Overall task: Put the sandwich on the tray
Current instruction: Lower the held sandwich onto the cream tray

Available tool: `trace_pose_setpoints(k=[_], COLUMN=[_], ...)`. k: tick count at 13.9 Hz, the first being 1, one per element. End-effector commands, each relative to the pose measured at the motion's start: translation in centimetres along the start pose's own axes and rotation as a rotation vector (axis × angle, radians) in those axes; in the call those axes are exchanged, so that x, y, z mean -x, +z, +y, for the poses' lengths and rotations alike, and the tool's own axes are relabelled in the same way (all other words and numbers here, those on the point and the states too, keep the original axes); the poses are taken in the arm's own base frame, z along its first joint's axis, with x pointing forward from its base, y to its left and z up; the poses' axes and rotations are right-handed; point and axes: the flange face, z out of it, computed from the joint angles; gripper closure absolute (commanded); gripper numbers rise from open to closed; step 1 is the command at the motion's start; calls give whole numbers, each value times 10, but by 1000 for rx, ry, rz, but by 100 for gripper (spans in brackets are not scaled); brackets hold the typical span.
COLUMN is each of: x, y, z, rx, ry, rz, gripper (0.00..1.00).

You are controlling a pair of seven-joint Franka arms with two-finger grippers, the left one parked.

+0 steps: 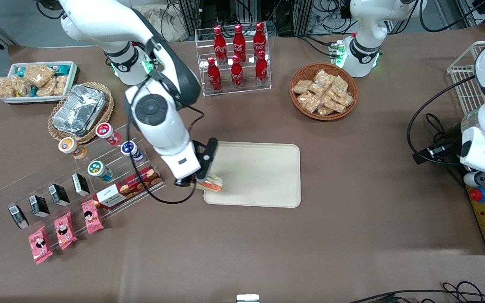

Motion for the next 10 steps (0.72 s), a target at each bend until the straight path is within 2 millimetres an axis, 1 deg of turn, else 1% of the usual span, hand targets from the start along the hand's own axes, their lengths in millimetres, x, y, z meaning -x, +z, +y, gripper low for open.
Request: trace_pose_setpoints(k=[1, 2, 3, 5, 8, 10], x=[-26, -34, -38, -42, -44, -45], y=[28, 38, 44, 69, 98, 109], z=[-15, -24, -23, -21, -20, -17], rx=[4, 7, 18, 18, 45, 81], ry=[-35, -44, -43, -48, -72, -92], rz=[3, -1, 8, 1, -11, -4], gripper=[63, 63, 63, 63, 63, 63])
